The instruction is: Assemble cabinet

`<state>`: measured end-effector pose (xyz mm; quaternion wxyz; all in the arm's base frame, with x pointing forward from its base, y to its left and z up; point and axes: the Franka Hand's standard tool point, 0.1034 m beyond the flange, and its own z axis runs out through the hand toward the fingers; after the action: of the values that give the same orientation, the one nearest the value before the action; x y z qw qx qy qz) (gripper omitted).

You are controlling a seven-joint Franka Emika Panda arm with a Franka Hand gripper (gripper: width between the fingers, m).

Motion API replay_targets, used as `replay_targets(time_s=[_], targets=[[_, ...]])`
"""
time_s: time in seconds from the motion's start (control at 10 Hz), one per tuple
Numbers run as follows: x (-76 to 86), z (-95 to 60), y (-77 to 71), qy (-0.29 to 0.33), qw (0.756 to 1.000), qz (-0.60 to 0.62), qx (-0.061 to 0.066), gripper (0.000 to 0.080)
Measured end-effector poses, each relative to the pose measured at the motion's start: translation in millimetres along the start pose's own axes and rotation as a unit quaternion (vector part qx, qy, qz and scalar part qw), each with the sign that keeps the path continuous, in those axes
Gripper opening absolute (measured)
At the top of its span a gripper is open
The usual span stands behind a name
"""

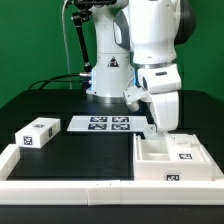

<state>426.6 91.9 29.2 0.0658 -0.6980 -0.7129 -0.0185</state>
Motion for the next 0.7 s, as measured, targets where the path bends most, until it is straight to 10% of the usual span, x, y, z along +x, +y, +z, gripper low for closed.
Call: replay_targets(time_s=[0.7], targets=[[-20.8,-38.5,3.7,-0.022,0.998,0.053,-0.029,0.0067]])
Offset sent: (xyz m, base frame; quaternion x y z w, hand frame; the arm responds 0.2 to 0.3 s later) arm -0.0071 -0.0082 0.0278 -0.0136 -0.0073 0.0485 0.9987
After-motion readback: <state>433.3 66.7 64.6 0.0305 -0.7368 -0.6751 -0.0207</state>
